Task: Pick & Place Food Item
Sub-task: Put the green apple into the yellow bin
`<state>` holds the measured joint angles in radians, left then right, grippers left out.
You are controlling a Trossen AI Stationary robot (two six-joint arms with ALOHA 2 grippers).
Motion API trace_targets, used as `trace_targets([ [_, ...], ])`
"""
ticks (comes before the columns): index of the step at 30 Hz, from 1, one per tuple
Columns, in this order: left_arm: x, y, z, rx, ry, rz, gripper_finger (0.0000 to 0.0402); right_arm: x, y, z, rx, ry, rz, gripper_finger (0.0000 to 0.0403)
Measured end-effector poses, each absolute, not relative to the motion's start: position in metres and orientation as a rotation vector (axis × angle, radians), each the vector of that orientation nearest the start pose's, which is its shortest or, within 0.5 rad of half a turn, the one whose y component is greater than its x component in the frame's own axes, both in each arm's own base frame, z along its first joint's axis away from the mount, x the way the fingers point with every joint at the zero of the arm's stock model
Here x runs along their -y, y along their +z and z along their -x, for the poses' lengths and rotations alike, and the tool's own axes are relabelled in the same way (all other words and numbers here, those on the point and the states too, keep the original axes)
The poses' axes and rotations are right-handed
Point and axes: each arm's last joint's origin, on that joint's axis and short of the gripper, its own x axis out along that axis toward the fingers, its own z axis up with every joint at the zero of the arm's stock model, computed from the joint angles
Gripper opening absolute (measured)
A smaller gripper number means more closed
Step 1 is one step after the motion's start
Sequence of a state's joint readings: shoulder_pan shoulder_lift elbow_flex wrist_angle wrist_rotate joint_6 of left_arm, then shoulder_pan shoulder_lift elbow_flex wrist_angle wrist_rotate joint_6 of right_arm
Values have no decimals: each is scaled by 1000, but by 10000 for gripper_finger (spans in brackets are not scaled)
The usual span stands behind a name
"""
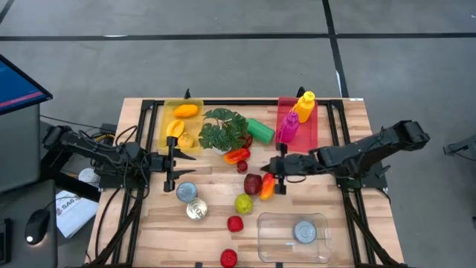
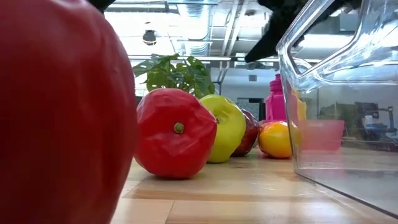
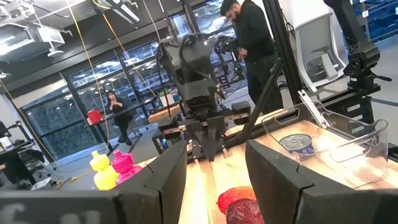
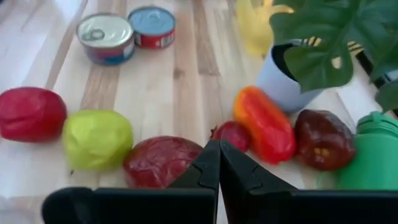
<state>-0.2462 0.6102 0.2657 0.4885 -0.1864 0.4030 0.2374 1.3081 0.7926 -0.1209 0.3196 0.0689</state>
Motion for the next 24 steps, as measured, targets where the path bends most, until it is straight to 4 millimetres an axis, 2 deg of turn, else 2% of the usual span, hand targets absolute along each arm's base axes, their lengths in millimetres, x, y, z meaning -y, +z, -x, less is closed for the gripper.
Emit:
trace_targets([
  [7, 31, 242, -147, 149, -31, -371, 153, -52, 212, -239, -487, -107, -17, 0],
  [14, 31, 242, -147, 150, -31, -370, 153, -60, 193, -219, -387, -118, -32, 0],
  [21, 31, 243, -146, 150, -41, -236, 153, -70, 179, -205, -380, -96, -9, 0],
  [24, 31, 243, -146, 148, -45, -176, 153, -75, 181, -205, -366, -78, -12, 0],
])
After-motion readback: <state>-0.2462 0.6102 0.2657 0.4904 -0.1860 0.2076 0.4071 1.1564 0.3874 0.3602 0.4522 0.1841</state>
